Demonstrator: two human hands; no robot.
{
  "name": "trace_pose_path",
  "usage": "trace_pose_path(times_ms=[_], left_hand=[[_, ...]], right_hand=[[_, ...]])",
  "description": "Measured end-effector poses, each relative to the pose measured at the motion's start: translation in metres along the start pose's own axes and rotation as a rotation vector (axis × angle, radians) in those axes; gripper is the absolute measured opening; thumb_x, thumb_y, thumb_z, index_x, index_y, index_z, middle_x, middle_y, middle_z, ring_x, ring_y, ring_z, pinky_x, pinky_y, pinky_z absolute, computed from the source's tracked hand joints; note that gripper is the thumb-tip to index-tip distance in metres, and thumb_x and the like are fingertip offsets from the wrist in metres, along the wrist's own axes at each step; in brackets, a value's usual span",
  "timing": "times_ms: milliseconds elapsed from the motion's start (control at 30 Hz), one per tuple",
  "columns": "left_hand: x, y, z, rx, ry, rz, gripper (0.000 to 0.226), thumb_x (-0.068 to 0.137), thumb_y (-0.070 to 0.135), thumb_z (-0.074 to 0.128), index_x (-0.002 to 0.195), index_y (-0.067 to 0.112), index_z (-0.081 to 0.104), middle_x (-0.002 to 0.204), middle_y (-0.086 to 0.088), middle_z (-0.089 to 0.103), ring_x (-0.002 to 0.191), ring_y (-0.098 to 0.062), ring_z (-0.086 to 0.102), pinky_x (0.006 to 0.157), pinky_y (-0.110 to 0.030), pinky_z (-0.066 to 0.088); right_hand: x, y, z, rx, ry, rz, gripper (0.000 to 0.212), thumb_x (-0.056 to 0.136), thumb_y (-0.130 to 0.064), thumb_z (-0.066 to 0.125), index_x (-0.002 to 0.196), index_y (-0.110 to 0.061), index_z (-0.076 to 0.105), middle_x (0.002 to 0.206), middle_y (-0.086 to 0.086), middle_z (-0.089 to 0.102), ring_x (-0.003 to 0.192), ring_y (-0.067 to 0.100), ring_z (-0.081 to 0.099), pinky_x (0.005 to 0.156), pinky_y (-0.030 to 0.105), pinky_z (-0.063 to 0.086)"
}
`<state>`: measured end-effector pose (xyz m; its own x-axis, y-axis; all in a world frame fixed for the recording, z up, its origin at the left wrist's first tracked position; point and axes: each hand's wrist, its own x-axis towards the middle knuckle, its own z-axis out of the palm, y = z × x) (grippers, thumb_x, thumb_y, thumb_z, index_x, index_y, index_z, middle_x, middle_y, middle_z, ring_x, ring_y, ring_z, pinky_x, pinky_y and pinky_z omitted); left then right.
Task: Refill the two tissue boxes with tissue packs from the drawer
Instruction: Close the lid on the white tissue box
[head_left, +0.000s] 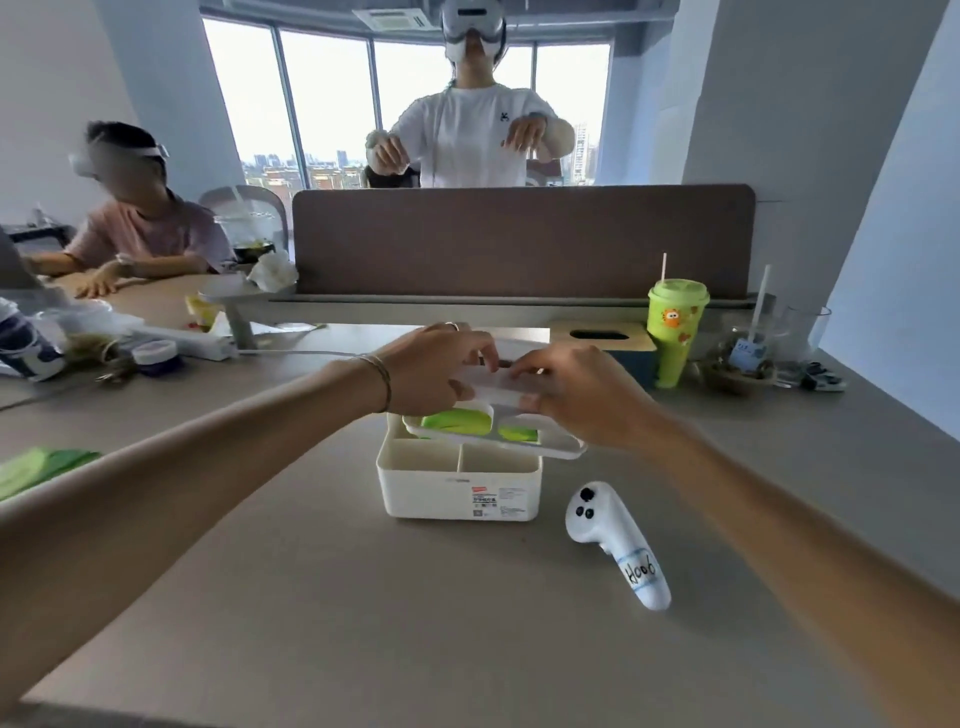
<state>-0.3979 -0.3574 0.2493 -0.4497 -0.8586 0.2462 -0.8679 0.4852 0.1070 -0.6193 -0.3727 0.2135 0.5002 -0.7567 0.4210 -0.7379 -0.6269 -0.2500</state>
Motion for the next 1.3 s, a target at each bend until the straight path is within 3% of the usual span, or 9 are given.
trace_pose_path(times_ms=[200,367,700,967,1100,1133,1200,1233,1300], left_hand=[[-0.018,-0.033,0.025,-0.05,0.007,-0.076,0.034,0.085,0.019,0.073,0.113,0.033,0.06,0.106,0.01,0.055,0.096,-0.016,0.05,0.081,-0.03,0.039],[-0.021,-0.045,0.045,-0.081,0.015,-0.086,0.034,0.084,0.02,0.073,0.113,0.032,0.06,0.111,0.0,0.061,0.099,-0.023,0.055,0.087,-0.042,0.048],[-0.028,-0.056,0.057,-0.087,0.036,-0.089,0.032,0.086,0.025,0.071,0.115,0.032,0.061,0.112,0.002,0.059,0.1,-0.022,0.055,0.087,-0.043,0.049],[-0.034,-0.052,0.075,0.004,0.162,-0.035,0.038,0.088,0.041,0.043,0.113,0.024,0.065,0.107,-0.003,0.062,0.099,-0.025,0.057,0.083,-0.043,0.051],[-0.021,-0.047,0.075,-0.058,0.234,-0.145,0.042,0.096,0.041,0.045,0.129,0.02,0.059,0.134,-0.01,0.057,0.126,-0.029,0.048,0.1,-0.043,0.046],[-0.016,-0.045,0.075,-0.025,0.188,-0.164,0.048,0.097,0.042,0.042,0.139,0.02,0.052,0.145,-0.012,0.05,0.137,-0.03,0.04,0.108,-0.044,0.039],[-0.008,-0.046,0.079,0.04,0.041,-0.23,0.057,0.101,0.045,0.031,0.153,0.021,0.034,0.161,-0.014,0.028,0.15,-0.031,0.019,0.12,-0.045,0.022],[-0.006,-0.047,0.082,0.064,-0.018,-0.265,0.061,0.102,0.048,0.024,0.156,0.021,0.026,0.165,-0.015,0.019,0.153,-0.03,0.012,0.123,-0.045,0.015],[-0.007,-0.047,0.086,0.103,-0.049,-0.294,0.072,0.096,0.055,0.01,0.158,0.019,0.018,0.166,-0.016,0.011,0.154,-0.029,0.006,0.125,-0.044,0.007]], right_hand=[[0.012,-0.022,0.029,0.082,-0.074,0.024,0.02,0.092,-0.024,0.069,0.111,-0.026,0.074,0.099,-0.007,0.073,0.086,0.013,0.067,0.076,0.032,0.056],[0.011,-0.027,0.038,0.064,-0.092,0.022,0.027,0.089,-0.02,0.073,0.115,-0.023,0.073,0.109,-0.004,0.073,0.096,0.015,0.064,0.085,0.032,0.053],[0.013,-0.028,0.05,0.055,-0.084,0.018,0.029,0.089,-0.025,0.072,0.118,-0.022,0.072,0.116,-0.001,0.072,0.106,0.019,0.062,0.091,0.039,0.05],[0.014,-0.023,0.054,0.022,-0.104,0.036,0.031,0.085,-0.028,0.076,0.115,-0.024,0.072,0.117,0.002,0.07,0.11,0.023,0.06,0.091,0.039,0.049],[0.022,-0.024,0.055,0.025,-0.051,0.061,0.03,0.091,-0.041,0.066,0.112,-0.021,0.072,0.125,0.005,0.065,0.12,0.027,0.056,0.096,0.039,0.046],[0.025,-0.025,0.057,-0.016,-0.073,0.095,0.043,0.095,-0.05,0.057,0.126,-0.021,0.066,0.14,0.008,0.057,0.132,0.029,0.049,0.106,0.043,0.041],[0.03,-0.025,0.067,-0.113,-0.215,0.189,0.069,0.1,-0.062,0.03,0.156,-0.021,0.033,0.167,0.01,0.021,0.154,0.029,0.017,0.124,0.049,0.015],[0.031,-0.024,0.073,-0.14,-0.271,0.219,0.074,0.1,-0.065,0.02,0.16,-0.021,0.018,0.17,0.009,0.007,0.157,0.027,0.004,0.125,0.05,0.005],[0.031,-0.021,0.081,-0.164,-0.286,0.235,0.076,0.1,-0.063,0.012,0.161,-0.019,0.009,0.17,0.01,0.0,0.157,0.025,-0.003,0.126,0.049,-0.003]])
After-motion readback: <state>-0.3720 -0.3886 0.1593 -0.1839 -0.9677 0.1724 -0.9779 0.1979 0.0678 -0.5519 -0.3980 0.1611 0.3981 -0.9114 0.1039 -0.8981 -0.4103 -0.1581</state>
